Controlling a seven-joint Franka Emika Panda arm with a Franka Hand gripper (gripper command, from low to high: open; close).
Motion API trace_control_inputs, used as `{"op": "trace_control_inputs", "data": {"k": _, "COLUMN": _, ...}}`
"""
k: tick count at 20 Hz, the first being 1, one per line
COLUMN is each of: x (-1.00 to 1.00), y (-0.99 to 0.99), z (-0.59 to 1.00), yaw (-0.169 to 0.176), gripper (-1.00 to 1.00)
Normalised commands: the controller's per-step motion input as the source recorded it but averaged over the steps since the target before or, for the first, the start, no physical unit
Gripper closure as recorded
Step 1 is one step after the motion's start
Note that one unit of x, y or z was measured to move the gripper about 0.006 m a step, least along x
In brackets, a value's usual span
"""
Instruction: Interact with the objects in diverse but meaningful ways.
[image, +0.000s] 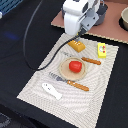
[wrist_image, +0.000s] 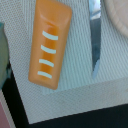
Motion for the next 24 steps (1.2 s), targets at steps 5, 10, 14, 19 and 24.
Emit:
{"op": "trace_control_inputs", "data": {"k": 5, "x": -0.39, "y": 0.36, "z": -0.17, "yaw": -0.065, "gripper": -1.0}}
{"op": "trace_control_inputs", "data": {"k": 10, "x": -0.11, "y": 0.6, "z": -0.13, "yaw": -0.013, "gripper": -1.0}}
{"op": "trace_control_inputs", "data": {"k": 14, "x": -0.05, "y": 0.33, "z": -0.24, "yaw": 0.0, "gripper": -1.0}}
{"op": "trace_control_inputs", "data": {"k": 19, "x": 0.0, "y": 0.02, "z": -0.25, "yaw": -0.001, "gripper": -1.0}}
{"op": "trace_control_inputs", "data": {"k": 24, "x": -0.02, "y": 0.0, "z": -0.35, "yaw": 0.0, "gripper": -1.0}}
